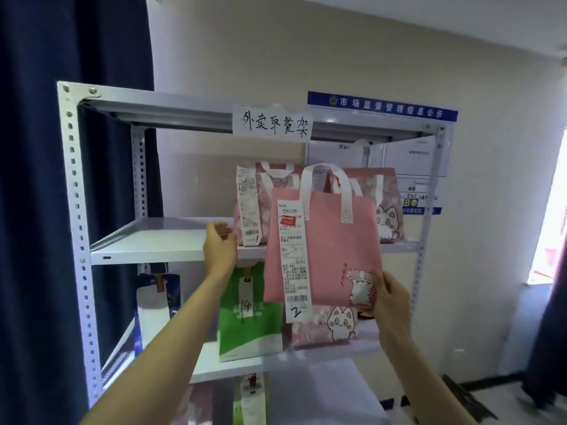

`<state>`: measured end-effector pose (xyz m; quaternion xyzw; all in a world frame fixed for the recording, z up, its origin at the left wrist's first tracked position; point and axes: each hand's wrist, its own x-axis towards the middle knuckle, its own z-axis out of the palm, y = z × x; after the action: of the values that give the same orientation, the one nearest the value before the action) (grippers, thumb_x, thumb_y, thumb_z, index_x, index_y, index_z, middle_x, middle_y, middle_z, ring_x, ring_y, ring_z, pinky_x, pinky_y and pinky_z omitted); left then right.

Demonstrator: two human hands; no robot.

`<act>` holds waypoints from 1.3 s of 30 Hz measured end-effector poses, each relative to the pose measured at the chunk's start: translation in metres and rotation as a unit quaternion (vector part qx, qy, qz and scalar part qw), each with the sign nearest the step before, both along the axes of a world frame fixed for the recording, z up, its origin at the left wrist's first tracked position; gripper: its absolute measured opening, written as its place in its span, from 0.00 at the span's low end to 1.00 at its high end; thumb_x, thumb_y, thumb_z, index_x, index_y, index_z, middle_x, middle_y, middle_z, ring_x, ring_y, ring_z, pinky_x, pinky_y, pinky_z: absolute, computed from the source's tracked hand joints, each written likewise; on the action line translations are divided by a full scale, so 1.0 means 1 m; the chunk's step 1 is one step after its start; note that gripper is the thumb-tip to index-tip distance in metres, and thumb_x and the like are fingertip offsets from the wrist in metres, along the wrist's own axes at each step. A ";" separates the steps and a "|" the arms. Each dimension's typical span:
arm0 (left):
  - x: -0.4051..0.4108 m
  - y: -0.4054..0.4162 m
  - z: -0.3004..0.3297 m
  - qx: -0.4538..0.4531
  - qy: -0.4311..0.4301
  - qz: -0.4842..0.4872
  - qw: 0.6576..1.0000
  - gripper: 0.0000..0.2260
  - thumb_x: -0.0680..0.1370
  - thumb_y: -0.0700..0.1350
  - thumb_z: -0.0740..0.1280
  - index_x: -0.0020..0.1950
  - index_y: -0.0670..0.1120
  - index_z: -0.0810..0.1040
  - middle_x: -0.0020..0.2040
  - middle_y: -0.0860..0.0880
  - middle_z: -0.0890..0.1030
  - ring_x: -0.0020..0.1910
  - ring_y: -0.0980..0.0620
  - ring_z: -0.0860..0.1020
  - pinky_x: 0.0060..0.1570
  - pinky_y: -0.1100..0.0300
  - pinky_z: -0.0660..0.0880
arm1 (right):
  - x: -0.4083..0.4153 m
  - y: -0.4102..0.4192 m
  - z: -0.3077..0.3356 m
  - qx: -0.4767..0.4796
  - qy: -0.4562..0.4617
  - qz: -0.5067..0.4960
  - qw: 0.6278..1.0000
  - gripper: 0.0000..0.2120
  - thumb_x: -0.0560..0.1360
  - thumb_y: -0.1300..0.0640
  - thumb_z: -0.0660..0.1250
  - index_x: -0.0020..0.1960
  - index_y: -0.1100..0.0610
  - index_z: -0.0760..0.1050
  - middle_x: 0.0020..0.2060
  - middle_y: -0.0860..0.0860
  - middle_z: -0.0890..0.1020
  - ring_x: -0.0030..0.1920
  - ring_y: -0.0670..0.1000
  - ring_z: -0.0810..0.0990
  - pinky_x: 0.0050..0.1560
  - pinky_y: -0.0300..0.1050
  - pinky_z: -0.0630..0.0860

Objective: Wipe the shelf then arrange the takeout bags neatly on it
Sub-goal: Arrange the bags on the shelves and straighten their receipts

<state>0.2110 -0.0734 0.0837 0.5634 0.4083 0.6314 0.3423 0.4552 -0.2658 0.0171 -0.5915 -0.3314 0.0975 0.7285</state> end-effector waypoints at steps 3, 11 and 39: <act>0.006 0.035 0.007 0.003 0.026 0.007 1.000 0.11 0.83 0.39 0.64 0.66 0.42 0.72 0.58 0.49 0.76 0.53 0.52 0.76 0.41 0.69 0.71 | 0.004 0.020 -0.003 0.011 0.010 -0.006 1.000 0.14 0.85 0.52 0.61 0.50 0.60 0.80 0.45 0.60 0.84 0.43 0.59 0.85 0.29 0.44 0.82; 0.030 0.090 0.006 -0.028 0.045 -0.036 0.998 0.16 0.81 0.49 0.69 0.64 0.45 0.70 0.56 0.49 0.78 0.49 0.50 0.79 0.39 0.62 0.76 | 0.017 0.045 -0.018 0.018 -0.001 0.003 1.000 0.14 0.84 0.53 0.61 0.48 0.60 0.80 0.44 0.63 0.83 0.43 0.65 0.85 0.35 0.59 0.85; -0.168 0.105 -0.006 0.019 0.028 0.203 0.979 0.02 0.82 0.36 0.64 0.53 0.40 0.72 0.49 0.45 0.78 0.45 0.47 0.76 0.40 0.58 0.72 | -0.047 0.102 -0.003 0.015 -0.024 0.088 0.996 0.13 0.83 0.45 0.61 0.50 0.49 0.81 0.44 0.54 0.86 0.46 0.59 0.86 0.44 0.67 0.84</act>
<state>0.0433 0.0318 0.0779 0.4924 0.5117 0.6795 0.1843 0.4078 -0.1636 0.0140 -0.5514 -0.4011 0.1423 0.7175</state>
